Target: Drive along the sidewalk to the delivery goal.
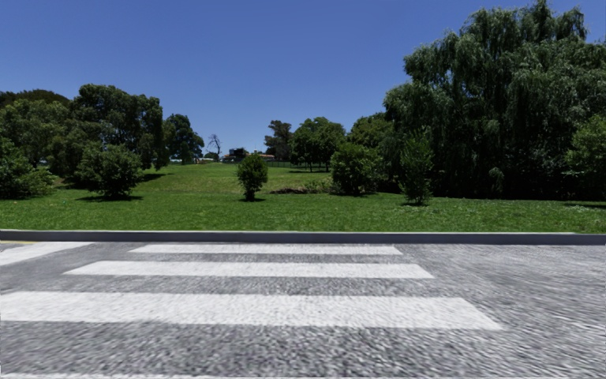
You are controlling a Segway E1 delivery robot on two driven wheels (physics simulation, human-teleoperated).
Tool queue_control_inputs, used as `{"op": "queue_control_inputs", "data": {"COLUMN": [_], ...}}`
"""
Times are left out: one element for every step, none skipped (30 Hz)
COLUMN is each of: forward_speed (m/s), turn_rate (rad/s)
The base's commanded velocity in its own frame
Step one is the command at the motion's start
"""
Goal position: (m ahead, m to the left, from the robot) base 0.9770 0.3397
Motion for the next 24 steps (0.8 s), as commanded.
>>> {"op": "queue_control_inputs", "data": {"forward_speed": [1.55,1.53,1.53,1.52,1.52,1.52,1.52,1.52,1.52,1.52,1.52,1.52,1.52,1.52,1.51,1.49,1.49,1.48,1.46,1.44,1.44,0.6,0.03,0.03], "turn_rate": [0.0,0.0,0.0,0.0,0.0,0.0,0.0,0.0,0.0,0.0,0.0,0.0,0.0,0.0,0.0,0.0,0.0,0.0,0.0,0.0,0.0,0.0,0.0,0.0]}}
